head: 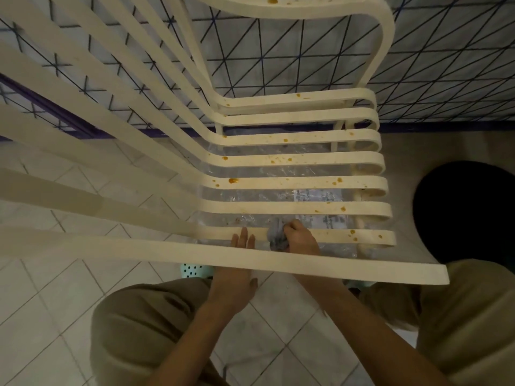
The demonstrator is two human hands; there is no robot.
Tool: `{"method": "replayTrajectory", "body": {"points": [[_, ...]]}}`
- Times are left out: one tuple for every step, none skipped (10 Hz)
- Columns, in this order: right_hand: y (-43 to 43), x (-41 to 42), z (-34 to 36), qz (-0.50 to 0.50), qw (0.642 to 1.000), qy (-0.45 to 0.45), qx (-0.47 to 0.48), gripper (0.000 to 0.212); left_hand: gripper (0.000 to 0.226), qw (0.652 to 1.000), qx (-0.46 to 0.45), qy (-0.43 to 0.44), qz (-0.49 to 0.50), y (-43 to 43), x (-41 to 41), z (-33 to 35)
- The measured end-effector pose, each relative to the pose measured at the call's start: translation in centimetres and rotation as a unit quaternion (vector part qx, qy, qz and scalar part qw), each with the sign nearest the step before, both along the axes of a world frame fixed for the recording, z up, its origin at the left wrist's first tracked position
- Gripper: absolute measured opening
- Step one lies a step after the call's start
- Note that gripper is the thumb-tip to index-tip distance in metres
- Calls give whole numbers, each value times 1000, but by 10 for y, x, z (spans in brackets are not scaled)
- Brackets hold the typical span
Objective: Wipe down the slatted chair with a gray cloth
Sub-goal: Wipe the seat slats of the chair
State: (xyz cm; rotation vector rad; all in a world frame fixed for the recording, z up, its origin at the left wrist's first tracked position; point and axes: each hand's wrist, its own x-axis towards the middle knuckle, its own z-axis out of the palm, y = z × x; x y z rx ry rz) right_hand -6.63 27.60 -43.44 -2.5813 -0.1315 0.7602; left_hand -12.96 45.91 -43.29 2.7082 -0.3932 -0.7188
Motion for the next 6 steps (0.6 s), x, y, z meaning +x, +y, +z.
{"method": "replayTrajectory", "body": {"points": [[23, 4, 3, 16, 1000, -22, -11, 38, 92, 999, -39, -7, 8, 6, 2, -12], [52, 10, 4, -8, 999, -41, 20, 32, 102, 993, -104, 4, 56, 9, -1, -8], [50, 8, 1, 8, 998, -63, -1, 35, 106, 993, -103, 5, 58, 7, 0, -4], [29, 2, -1, 6, 995, -95, 11, 29, 99, 997, -72, 0, 21, 2, 1, -5], [8, -6, -5, -17, 983, -175, 42, 12, 97, 999, -17, -36, 6, -4, 1, -4], [-13, -16, -9, -15, 976, -215, 29, 17, 82, 997, -29, -73, 10, -18, 2, -9]]}}
